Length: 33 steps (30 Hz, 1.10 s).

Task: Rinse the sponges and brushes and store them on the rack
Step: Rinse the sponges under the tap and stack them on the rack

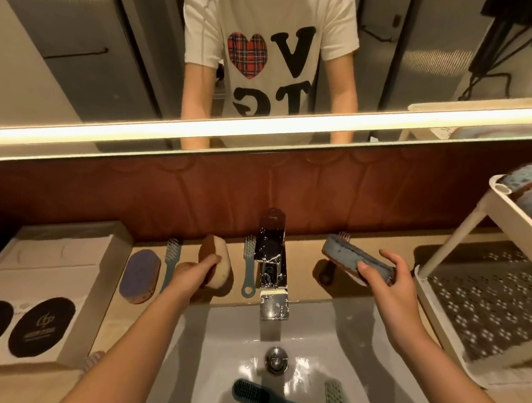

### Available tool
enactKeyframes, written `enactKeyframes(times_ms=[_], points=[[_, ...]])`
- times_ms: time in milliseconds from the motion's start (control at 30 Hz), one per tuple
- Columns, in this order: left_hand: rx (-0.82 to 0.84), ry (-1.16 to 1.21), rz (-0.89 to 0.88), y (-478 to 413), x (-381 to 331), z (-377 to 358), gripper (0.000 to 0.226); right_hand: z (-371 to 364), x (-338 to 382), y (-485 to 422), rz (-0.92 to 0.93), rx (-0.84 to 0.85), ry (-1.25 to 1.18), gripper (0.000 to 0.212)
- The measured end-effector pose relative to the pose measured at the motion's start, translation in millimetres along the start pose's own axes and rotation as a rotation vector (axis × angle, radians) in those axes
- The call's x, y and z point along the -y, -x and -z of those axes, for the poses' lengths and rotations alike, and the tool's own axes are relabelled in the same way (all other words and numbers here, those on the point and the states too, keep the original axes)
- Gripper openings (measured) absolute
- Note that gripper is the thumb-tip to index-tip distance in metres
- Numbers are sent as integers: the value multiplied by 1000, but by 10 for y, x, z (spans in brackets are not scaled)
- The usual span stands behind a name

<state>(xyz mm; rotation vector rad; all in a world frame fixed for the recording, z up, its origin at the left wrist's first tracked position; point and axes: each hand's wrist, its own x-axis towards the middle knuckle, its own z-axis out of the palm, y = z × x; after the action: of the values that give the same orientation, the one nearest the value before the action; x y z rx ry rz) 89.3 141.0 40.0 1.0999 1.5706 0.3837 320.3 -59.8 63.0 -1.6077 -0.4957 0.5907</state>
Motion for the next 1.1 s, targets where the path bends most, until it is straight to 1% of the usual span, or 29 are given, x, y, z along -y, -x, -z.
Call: enactKeyframes(times_ms=[100, 167, 300, 367, 467, 500, 600, 633, 767, 867, 933, 1000, 1033, 1100], points=[[141, 196, 53, 400, 81, 166, 40, 43, 105, 168, 36, 31, 17, 49], [177, 308, 41, 607, 140, 256, 31, 76, 157, 271, 67, 60, 39, 49], [179, 425, -96, 1034, 316, 347, 37, 131, 299, 559, 113, 131, 55, 46], [178, 418, -167, 1225, 393, 374, 46, 118, 387, 723, 141, 154, 50, 45], [179, 232, -277, 1416, 477, 397, 85, 59, 409, 897, 124, 197, 34, 43], [170, 178, -303, 1452, 521, 402, 87, 24, 392, 957, 106, 208, 31, 41], [149, 102, -363, 1576, 612, 375, 62, -99, 325, 1123, 34, 255, 11, 38], [146, 90, -381, 1610, 639, 371, 57, -150, 301, 1191, 15, 273, 9, 37], [160, 81, -428, 1761, 675, 322, 49, -325, 251, 1374, -28, 321, 11, 36], [222, 46, -460, 1865, 695, 289, 45, -459, 286, 1459, -51, 358, 33, 37], [289, 30, -491, 1910, 702, 284, 34, -533, 314, 1488, -53, 367, 48, 40], [342, 37, -501, 1962, 683, 280, 21, -574, 336, 1491, -59, 356, 57, 50], [360, 53, -495, 1993, 667, 291, 21, -586, 354, 1495, -60, 340, 58, 50], [405, 97, -471, 2036, 647, 316, 27, -604, 378, 1494, -59, 312, 63, 41]])
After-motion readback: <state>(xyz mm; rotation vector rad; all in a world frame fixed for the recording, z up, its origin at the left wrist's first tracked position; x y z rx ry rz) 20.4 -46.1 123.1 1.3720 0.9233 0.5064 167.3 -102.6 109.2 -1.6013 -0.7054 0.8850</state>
